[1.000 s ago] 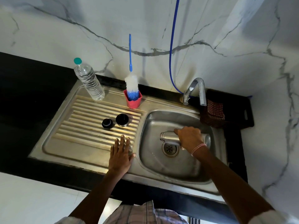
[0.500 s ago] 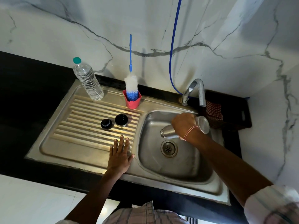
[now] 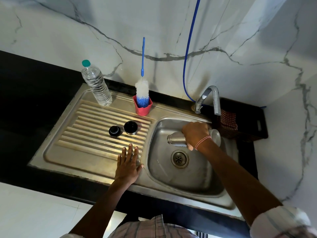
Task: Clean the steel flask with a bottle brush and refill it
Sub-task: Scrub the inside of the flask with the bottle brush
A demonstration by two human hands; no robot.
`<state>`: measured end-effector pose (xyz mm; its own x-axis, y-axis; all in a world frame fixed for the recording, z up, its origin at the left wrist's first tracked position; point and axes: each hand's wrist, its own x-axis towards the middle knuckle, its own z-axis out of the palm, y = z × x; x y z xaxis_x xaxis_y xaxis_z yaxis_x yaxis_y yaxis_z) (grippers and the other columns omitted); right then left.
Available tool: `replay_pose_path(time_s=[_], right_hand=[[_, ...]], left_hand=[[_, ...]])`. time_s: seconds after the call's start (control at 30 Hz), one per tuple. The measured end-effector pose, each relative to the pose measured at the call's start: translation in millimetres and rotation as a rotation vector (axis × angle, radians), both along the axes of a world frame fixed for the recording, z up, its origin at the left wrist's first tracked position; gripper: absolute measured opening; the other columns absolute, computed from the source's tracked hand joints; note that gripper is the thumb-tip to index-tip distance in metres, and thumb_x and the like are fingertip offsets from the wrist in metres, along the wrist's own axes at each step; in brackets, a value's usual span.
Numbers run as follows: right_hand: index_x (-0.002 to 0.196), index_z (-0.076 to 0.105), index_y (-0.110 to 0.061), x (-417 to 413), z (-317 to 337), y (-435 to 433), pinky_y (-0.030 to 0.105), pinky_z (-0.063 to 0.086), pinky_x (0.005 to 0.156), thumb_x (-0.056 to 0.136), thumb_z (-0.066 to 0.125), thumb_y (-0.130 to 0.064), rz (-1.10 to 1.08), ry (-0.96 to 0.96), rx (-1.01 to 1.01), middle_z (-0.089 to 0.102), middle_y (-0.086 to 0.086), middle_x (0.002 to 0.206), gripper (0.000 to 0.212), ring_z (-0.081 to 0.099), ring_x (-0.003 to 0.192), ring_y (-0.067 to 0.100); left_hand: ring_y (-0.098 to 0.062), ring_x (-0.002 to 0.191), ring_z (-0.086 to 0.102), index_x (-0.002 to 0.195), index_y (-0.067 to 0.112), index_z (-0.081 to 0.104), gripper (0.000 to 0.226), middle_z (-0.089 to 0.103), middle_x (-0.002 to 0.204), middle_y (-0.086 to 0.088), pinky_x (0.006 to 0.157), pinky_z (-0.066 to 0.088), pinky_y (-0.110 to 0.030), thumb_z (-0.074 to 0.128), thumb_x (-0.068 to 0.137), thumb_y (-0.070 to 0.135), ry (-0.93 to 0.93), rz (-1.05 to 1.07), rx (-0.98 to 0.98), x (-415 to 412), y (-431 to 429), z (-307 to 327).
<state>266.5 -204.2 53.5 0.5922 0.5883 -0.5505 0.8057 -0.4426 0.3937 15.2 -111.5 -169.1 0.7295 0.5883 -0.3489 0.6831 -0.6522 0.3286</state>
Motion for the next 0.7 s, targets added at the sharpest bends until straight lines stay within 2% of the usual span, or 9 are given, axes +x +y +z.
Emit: replay_pose_path(time_s=[0.13, 0.3, 0.4, 0.5, 0.6, 0.67, 0.7], right_hand=[[0.120, 0.069, -0.026, 2, -11, -3, 0.044, 0.057, 0.082, 0.060, 0.094, -0.039, -0.049, 0.069, 0.006, 0.069, 0.004, 0.118, 0.066, 0.067, 0.107, 0.030], [0.123, 0.063, -0.025, 4, -25, -14, 0.046, 0.055, 0.090, 0.064, 0.090, -0.047, -0.150, 0.230, 0.060, 0.067, 0.002, 0.120, 0.069, 0.064, 0.111, 0.030], [0.123, 0.062, -0.024, 4, -38, -27, 0.038, 0.055, 0.092, 0.066, 0.085, -0.057, -0.316, 0.417, 0.077, 0.067, 0.002, 0.121, 0.070, 0.064, 0.105, 0.026], [0.125, 0.059, -0.024, -3, -55, -52, 0.035, 0.056, 0.090, 0.071, 0.081, -0.058, -0.619, 0.648, 0.228, 0.064, 0.001, 0.121, 0.068, 0.065, 0.100, 0.022], [0.124, 0.059, -0.020, -22, -64, -69, 0.040, 0.062, 0.083, 0.081, 0.080, -0.049, -0.944, 0.936, 0.415, 0.069, 0.006, 0.115, 0.056, 0.071, 0.093, 0.023], [0.135, 0.058, -0.027, -36, -65, -71, 0.042, 0.063, 0.085, 0.078, 0.083, -0.048, -1.053, 1.091, 0.534, 0.068, 0.010, 0.124, 0.066, 0.074, 0.094, 0.022], [0.141, 0.054, -0.037, -42, -65, -67, 0.040, 0.062, 0.085, 0.075, 0.085, -0.050, -1.066, 1.140, 0.578, 0.065, 0.007, 0.131, 0.074, 0.074, 0.098, 0.021]], left_hand=[[-0.034, 0.154, -0.022, 0.164, 0.023, -0.007, 0.090, -0.021, 0.170, -0.009, 0.124, -0.010, -0.048, 0.049, 0.101, 0.057, -0.006, -0.003, 0.015, -1, 0, -1], [-0.034, 0.155, -0.022, 0.164, 0.024, -0.008, 0.090, -0.022, 0.169, -0.008, 0.123, -0.011, -0.046, 0.047, 0.101, 0.057, -0.010, 0.001, 0.016, 0, -1, 0], [-0.033, 0.155, -0.022, 0.164, 0.025, -0.008, 0.090, -0.021, 0.170, -0.007, 0.123, -0.011, -0.046, 0.048, 0.101, 0.058, -0.017, 0.004, 0.022, -1, -1, -2], [-0.035, 0.156, -0.018, 0.165, 0.024, -0.002, 0.091, -0.017, 0.171, -0.008, 0.125, -0.006, -0.048, 0.053, 0.099, 0.056, -0.056, 0.005, 0.006, -2, 0, -4], [-0.035, 0.158, -0.008, 0.165, 0.025, 0.006, 0.091, -0.008, 0.172, -0.007, 0.129, 0.005, -0.051, 0.059, 0.097, 0.056, -0.112, 0.020, -0.049, -2, 4, 1], [-0.033, 0.157, 0.017, 0.164, 0.025, 0.017, 0.094, 0.011, 0.172, -0.007, 0.125, 0.024, -0.048, 0.069, 0.091, 0.053, -0.274, 0.033, -0.086, -5, 9, 12], [-0.029, 0.152, 0.029, 0.163, 0.026, 0.022, 0.096, 0.021, 0.170, -0.004, 0.121, 0.034, -0.046, 0.075, 0.087, 0.050, -0.385, 0.021, -0.119, -8, 12, 18]])
